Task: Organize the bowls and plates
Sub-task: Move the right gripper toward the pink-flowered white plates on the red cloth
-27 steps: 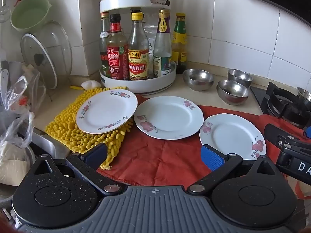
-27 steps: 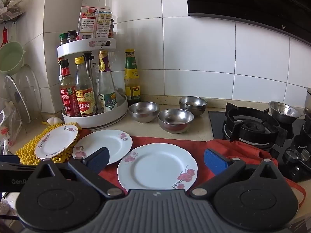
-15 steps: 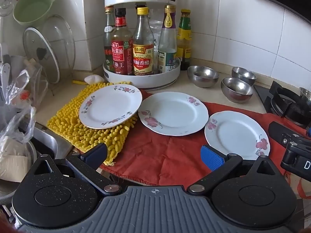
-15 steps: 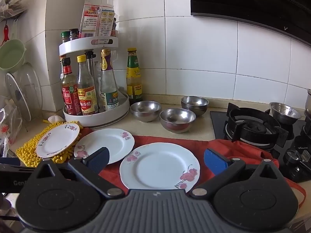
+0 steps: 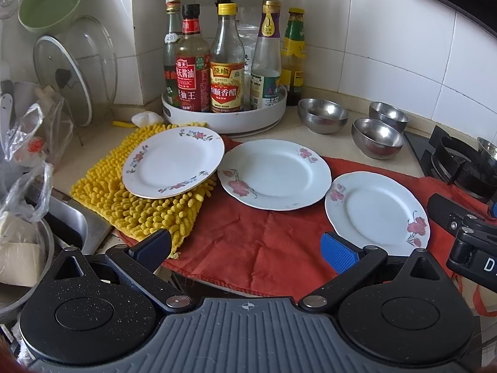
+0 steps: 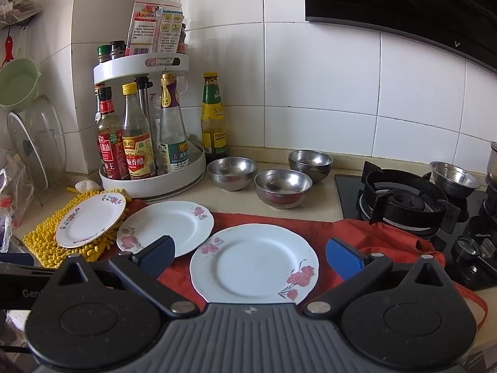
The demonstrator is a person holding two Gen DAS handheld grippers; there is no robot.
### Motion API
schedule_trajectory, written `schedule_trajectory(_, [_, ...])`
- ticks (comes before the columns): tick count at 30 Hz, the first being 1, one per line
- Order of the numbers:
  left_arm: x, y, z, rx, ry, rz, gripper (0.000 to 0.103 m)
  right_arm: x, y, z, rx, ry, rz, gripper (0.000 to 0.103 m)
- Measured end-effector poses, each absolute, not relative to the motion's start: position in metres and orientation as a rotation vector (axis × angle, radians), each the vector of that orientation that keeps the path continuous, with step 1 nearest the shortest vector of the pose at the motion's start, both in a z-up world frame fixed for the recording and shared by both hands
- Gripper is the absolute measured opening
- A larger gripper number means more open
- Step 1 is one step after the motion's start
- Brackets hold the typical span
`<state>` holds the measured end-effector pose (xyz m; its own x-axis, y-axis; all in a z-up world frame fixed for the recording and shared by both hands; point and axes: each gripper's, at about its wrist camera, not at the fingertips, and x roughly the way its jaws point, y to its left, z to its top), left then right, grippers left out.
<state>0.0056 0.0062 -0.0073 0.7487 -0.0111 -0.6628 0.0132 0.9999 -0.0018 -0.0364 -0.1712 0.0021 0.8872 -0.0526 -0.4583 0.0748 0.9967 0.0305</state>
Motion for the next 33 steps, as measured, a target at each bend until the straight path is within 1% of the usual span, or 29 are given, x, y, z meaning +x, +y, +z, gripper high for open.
schedule_trajectory(33, [0.0049,0.0057,-0.0131,-0.009,0.755,-0.042,0.103,-0.0430,-0.1721,-0.0028,0.051,0.492,-0.077,0.102])
